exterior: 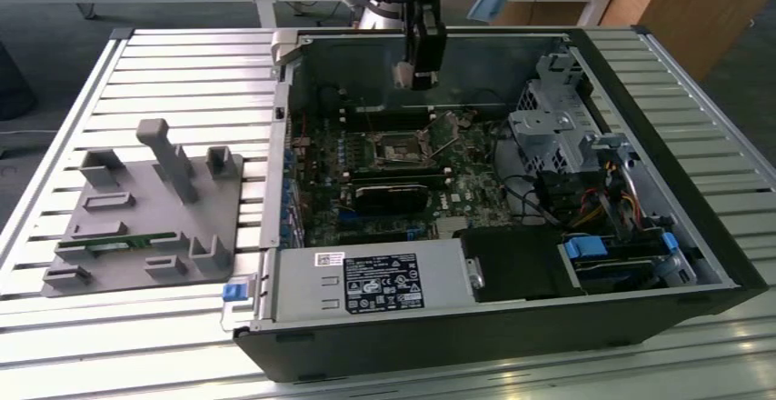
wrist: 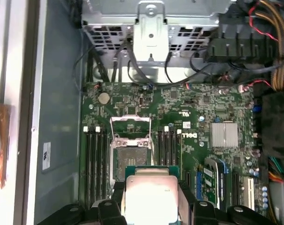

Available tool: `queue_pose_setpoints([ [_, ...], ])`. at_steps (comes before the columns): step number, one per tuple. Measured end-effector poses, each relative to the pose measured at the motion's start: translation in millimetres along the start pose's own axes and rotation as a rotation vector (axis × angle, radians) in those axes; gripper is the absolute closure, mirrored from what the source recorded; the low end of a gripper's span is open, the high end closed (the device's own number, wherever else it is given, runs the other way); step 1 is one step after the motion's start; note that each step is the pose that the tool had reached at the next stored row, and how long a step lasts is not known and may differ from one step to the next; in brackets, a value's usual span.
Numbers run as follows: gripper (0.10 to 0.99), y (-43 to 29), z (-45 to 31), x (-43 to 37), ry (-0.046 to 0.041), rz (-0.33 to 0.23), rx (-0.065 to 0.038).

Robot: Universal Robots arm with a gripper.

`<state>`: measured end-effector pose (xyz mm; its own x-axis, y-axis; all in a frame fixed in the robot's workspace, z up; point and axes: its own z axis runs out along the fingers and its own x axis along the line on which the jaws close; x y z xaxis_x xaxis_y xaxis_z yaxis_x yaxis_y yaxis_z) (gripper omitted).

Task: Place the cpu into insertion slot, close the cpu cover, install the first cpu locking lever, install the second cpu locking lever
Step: 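Place the cpu into insertion slot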

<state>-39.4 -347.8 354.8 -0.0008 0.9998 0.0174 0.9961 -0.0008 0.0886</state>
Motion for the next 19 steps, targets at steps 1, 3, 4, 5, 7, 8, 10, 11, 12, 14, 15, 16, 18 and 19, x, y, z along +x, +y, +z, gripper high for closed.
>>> queue_pose_setpoints([
  [1,0.553,0.0,0.4,0.1,0.0013,-0.015,0.000],
  [3,0.553,-0.1,1.0,1.6,0.0025,-0.029,0.000],
  [4,0.553,-0.1,1.4,2.7,0.0028,-0.033,0.000],
  [5,0.553,-0.2,1.8,3.1,0.0032,-0.036,0.000],
  [7,0.553,-0.3,2.8,3.5,0.0039,-0.041,-0.003],
  [8,0.553,-0.3,3.0,3.5,0.0038,-0.041,-0.003],
  [10,0.553,-0.4,3.8,3.6,0.0035,-0.041,-0.003],
  [11,0.553,-0.4,4.2,3.6,0.0034,-0.041,-0.004],
  [12,0.553,-0.5,4.6,3.6,0.0035,-0.041,-0.004],
  [14,0.553,-0.5,5.0,3.5,0.0034,-0.041,-0.006],
  [15,0.553,-0.5,5.5,3.6,0.0036,-0.041,-0.007],
  [16,0.553,-0.6,5.9,3.6,0.0036,-0.041,-0.007],
  [18,0.553,-0.7,6.8,3.5,0.0035,-0.041,-0.007],
  [19,0.553,-0.7,7.3,3.5,0.0035,-0.041,-0.007],
])
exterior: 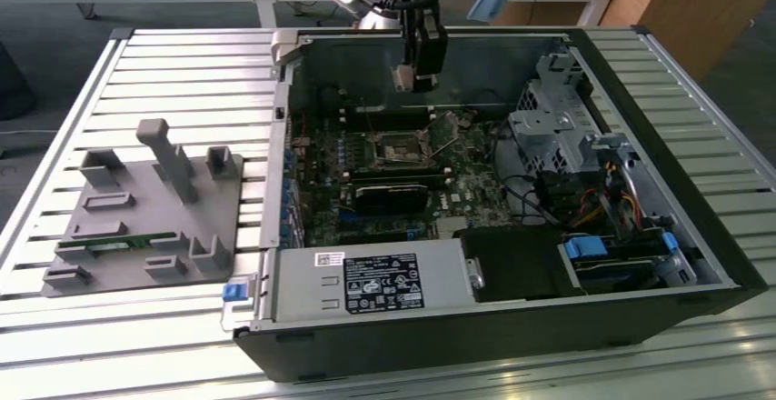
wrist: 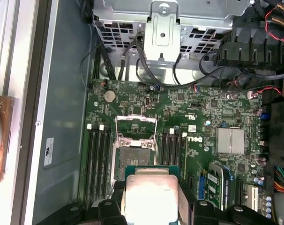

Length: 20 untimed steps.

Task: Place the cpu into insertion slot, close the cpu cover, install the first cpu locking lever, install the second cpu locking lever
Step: 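Place the cpu into insertion slot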

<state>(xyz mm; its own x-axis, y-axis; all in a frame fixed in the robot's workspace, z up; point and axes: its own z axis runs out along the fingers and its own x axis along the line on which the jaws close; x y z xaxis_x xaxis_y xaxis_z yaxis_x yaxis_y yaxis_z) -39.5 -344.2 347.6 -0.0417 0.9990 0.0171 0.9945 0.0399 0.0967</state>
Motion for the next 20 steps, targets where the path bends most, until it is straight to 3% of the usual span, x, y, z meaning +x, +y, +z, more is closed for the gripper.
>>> queue_pose_setpoints([
  [20,0.553,-1.3,13.4,-0.2,0.0000,0.000,0.000],
])
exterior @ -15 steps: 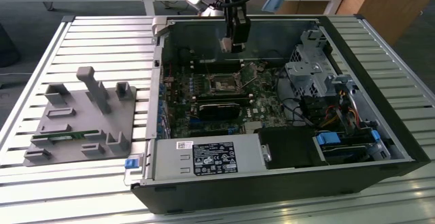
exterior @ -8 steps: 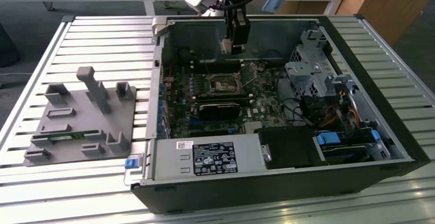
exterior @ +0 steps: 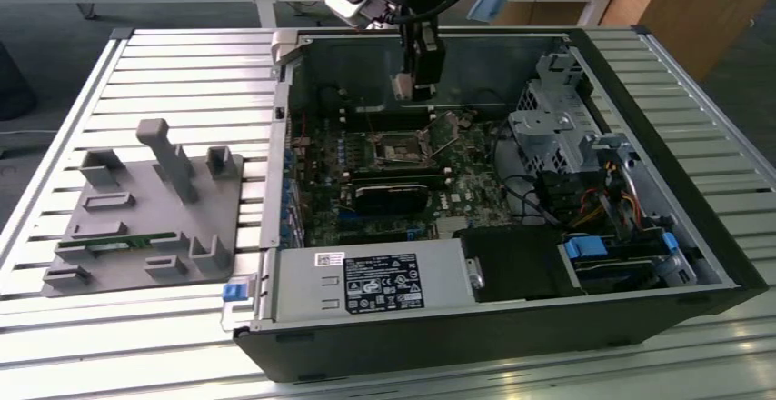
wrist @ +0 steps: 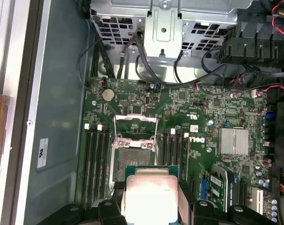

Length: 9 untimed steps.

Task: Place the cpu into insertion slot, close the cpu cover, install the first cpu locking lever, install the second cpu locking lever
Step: 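Place the cpu into insertion slot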

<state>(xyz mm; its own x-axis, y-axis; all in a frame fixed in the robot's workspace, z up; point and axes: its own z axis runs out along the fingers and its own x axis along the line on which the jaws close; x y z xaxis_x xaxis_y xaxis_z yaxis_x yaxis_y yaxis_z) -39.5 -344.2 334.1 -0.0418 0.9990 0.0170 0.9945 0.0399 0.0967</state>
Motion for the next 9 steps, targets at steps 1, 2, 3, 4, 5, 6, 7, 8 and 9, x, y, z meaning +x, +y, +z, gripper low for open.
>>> queue_pose_setpoints([
  [1,0.553,-0.1,1.1,0.0,0.0000,0.000,0.000],
  [2,0.553,-0.2,2.4,0.0,0.0001,0.000,0.000],
  [3,0.553,-0.4,4.0,-0.1,0.0002,0.000,0.000],
  [4,0.553,-0.5,5.5,-0.1,0.0002,0.000,0.000],
  [5,0.553,-0.7,7.1,-0.1,0.0001,0.000,0.000],
  [6,0.553,-0.8,8.7,-0.1,0.0002,0.000,0.000],
  [7,0.553,-1.0,10.1,-0.2,0.0002,0.000,0.000],
  [8,0.553,-1.1,11.3,-0.2,0.0001,0.000,0.000],
  [9,0.553,-1.2,12.7,-0.2,0.0001,0.000,0.000],
])
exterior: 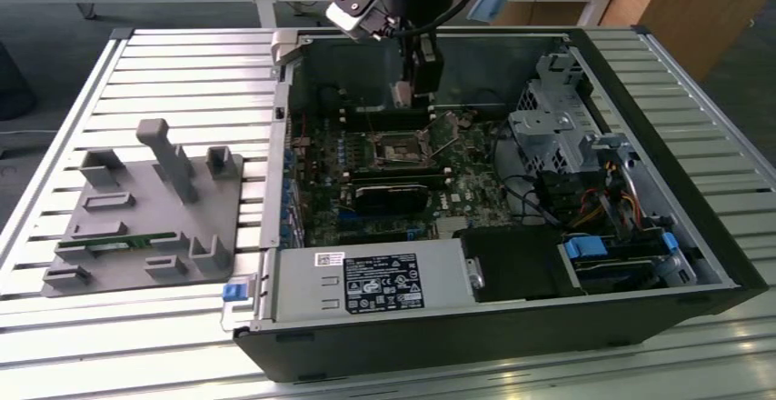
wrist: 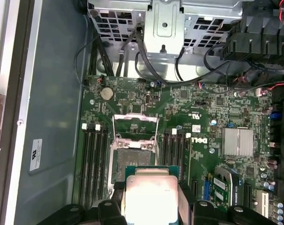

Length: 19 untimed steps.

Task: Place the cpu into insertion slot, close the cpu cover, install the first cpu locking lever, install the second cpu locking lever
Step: 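Place the cpu into insertion slot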

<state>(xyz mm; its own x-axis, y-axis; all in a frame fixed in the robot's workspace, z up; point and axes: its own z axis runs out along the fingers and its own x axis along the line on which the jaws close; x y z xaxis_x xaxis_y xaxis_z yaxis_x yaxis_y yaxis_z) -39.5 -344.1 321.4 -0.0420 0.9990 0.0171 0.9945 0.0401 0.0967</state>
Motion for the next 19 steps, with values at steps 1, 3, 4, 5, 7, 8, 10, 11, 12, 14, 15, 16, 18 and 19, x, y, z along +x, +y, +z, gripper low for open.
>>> queue_pose_setpoints([
  [1,0.553,-0.1,1.2,0.0,0.0000,0.000,0.000],
  [3,0.553,-0.4,3.4,-0.1,0.0000,0.000,0.000],
  [4,0.553,-0.5,4.6,-0.1,0.0000,0.000,0.000],
  [5,0.553,-0.6,5.6,-0.1,0.0000,0.000,0.000],
  [7,0.553,-0.7,7.0,-0.1,0.0000,0.000,0.000],
  [8,0.553,-0.7,7.6,-0.1,0.0000,0.000,0.000],
  [10,0.553,-0.8,8.5,-0.1,-0.0001,0.000,0.000],
  [11,0.553,-0.9,9.0,-0.1,-0.0001,0.000,0.000],
  [12,0.553,-0.9,9.4,-0.2,0.0000,0.000,0.000],
  [14,0.553,-1.0,10.1,-0.2,-0.0001,0.000,0.000],
  [15,0.553,-1.0,10.5,-0.2,0.0000,0.000,0.000],
  [16,0.553,-1.1,11.0,-0.2,0.0001,0.000,0.000],
  [18,0.553,-1.2,12.3,0.1,-0.0001,0.000,0.000],
  [19,0.553,-1.3,12.9,1.0,-0.0001,0.000,0.000],
])
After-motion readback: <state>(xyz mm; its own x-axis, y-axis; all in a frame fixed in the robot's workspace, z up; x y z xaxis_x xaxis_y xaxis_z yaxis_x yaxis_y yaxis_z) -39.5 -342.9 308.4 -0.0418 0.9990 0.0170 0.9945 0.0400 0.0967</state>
